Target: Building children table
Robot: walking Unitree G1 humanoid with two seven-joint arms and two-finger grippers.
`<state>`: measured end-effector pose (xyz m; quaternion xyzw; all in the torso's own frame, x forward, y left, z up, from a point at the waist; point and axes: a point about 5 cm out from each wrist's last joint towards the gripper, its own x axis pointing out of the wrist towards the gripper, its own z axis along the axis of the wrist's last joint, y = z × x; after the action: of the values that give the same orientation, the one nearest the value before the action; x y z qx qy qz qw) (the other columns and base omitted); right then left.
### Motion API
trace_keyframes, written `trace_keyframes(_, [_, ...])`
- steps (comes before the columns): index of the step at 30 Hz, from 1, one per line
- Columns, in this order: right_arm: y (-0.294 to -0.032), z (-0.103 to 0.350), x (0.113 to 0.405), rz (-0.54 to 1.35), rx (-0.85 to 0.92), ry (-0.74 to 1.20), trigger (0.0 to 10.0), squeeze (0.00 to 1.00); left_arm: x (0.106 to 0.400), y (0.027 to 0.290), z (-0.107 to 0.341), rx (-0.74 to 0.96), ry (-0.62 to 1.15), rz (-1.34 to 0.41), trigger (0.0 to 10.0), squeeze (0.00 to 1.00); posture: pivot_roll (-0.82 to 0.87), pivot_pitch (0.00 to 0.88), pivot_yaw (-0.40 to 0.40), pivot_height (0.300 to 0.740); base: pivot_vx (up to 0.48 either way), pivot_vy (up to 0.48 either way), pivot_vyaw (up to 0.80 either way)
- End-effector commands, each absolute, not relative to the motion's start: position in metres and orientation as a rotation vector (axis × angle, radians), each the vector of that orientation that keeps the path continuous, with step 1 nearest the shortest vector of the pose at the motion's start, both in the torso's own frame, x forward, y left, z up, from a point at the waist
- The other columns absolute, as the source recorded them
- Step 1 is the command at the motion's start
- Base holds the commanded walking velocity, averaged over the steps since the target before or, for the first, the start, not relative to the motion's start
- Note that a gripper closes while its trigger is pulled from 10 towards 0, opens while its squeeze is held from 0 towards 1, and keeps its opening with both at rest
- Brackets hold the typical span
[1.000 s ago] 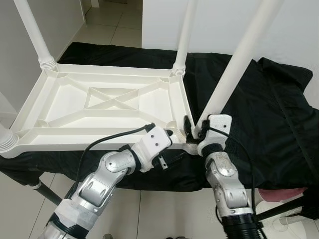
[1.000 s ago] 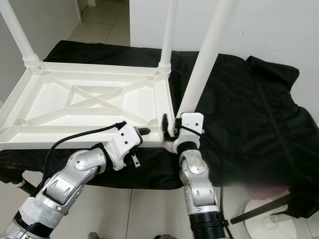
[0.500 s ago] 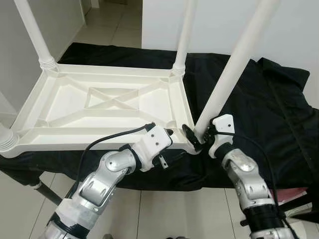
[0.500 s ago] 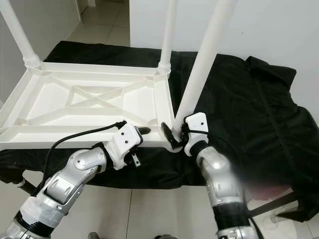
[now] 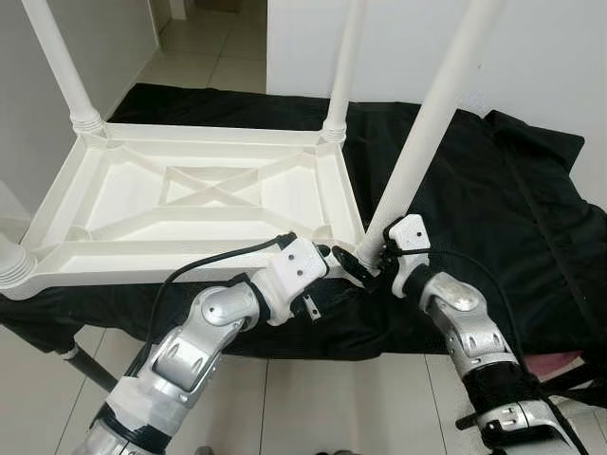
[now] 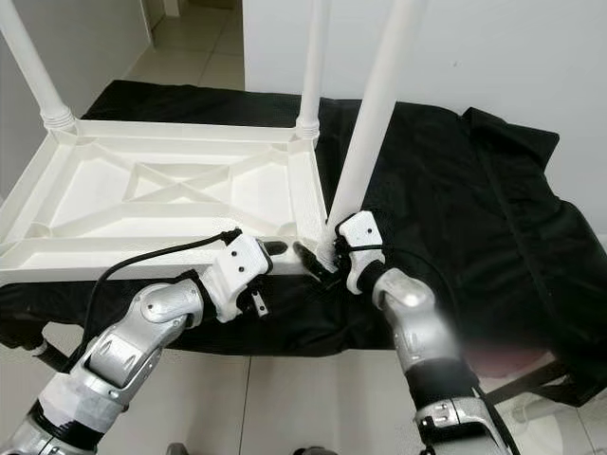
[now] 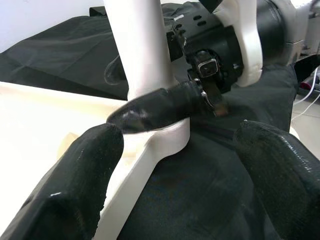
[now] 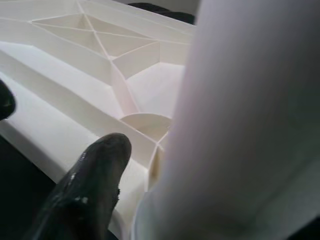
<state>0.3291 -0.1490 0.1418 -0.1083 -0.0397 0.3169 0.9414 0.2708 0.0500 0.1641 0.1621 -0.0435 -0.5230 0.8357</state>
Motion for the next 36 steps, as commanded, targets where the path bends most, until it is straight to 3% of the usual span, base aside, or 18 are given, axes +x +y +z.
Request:
trace_keyframes(1, [-0.148,0.134,0.329,0.669,-0.222,-0.044,0.0,0.00,0.269,0.046,0.162,0.358,-0.093,-1.146,10.0,0.00,0.01,0.055,-0.071,0.740,0.000,0.000,0.00])
trace_keyframes(11, [-0.154,0.128,0.326,0.628,-0.180,-0.038,0.0,0.00,0.268,0.046,0.161,0.355,-0.093,-1.148,10.0,0.00,0.01,0.053,-0.074,0.740,0.000,0.000,0.00])
trace_keyframes(12, [-0.154,0.128,0.326,0.603,-0.160,-0.040,10.0,0.00,0.268,0.046,0.161,0.355,-0.091,-1.149,10.0,0.00,0.01,0.053,-0.073,0.740,0.000,0.000,0.00])
trace_keyframes(23, [-0.146,0.128,0.320,0.418,-0.061,-0.050,10.0,0.00,0.265,0.046,0.159,0.353,-0.083,-1.157,10.0,0.00,0.00,0.058,-0.071,0.740,0.000,0.000,0.00])
trace_keyframes(27, [-0.130,0.131,0.312,0.257,0.074,-0.072,10.0,0.00,0.265,0.046,0.159,0.351,-0.082,-1.160,10.0,0.00,0.00,0.057,-0.072,0.740,0.000,0.000,0.00])
trace_keyframes(36, [-0.116,0.129,0.302,-0.050,0.110,-0.070,10.0,0.00,0.264,0.047,0.158,0.349,-0.078,-1.157,10.0,0.00,0.01,0.061,-0.075,0.740,0.000,0.000,0.00])
